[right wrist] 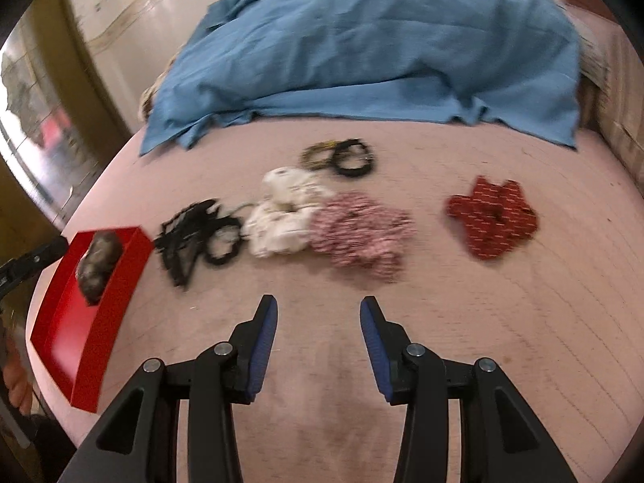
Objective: Organize jewelry
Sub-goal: 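Move both open tools back over the remaining scrunchies, then grasp the white cherry-print scrunchie with the left tool while the right tool grasps the red plaid scrunchie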
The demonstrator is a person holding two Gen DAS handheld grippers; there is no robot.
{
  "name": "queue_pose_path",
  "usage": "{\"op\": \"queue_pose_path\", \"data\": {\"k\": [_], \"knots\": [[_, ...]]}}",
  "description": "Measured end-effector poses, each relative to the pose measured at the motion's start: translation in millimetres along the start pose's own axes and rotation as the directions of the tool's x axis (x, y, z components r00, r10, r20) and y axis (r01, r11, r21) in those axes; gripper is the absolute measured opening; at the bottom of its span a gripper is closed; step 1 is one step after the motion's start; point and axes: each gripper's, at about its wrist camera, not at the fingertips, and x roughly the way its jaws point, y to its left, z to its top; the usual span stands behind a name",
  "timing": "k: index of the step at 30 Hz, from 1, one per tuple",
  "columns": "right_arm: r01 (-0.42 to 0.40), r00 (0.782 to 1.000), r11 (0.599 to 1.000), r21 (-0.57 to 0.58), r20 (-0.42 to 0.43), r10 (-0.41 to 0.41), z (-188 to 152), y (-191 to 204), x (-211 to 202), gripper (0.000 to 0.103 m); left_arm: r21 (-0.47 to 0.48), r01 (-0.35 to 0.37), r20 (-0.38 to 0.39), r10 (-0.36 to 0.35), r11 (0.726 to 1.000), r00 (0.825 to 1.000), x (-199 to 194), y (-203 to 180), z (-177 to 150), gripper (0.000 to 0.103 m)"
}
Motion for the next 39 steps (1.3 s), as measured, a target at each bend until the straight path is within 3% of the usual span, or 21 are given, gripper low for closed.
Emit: {"op": "queue_pose_path", "data": {"k": [7,15,25,34,35,36,37,38,39], "knots": [[0.022,0.999,0.999,0.048,0.028,-0.024,5,-36,-3,0.049,0.045,0.019,-0.1,-0.015,0.999,0.995,41,-43,10,0.045],[0.027,0.999,0.994,0.109,0.027,-0.03,11,-70,15,0.052,0.038,0.056,-0.157,-0.049,0.998,0.986,94,-84,28,0.045],[-0.052,0.999,0.991,0.122,0.005,0.051,28,-67,53,0.054,0.02,0.064,-0.242,-0.058,0.998,0.969,171,-110,40,0.045],[-0.065,0.998,0.991,0.12,-0.017,0.067,34,-65,74,0.054,0.037,0.074,-0.289,-0.06,0.997,0.955,201,-118,36,0.045],[-0.063,0.998,0.991,0.117,-0.018,0.065,34,-64,76,0.051,0.042,0.075,-0.294,-0.06,0.996,0.954,202,-118,35,0.045],[-0.063,0.998,0.991,0.114,-0.016,0.066,34,-63,76,0.045,0.054,0.073,-0.286,-0.054,0.996,0.957,202,-119,34,0.035],[-0.068,0.997,0.991,0.111,-0.018,0.07,34,-63,77,0.026,0.061,0.072,-0.286,-0.051,0.996,0.957,202,-119,34,0.015],[-0.082,0.996,0.99,0.112,-0.029,0.086,33,-62,79,0.014,0.059,0.081,-0.3,-0.06,0.995,0.952,203,-119,34,0.01],[-0.092,0.995,0.989,0.115,-0.033,0.096,33,-62,79,0.013,0.052,0.09,-0.303,-0.07,0.995,0.951,202,-118,34,0.009]]}}
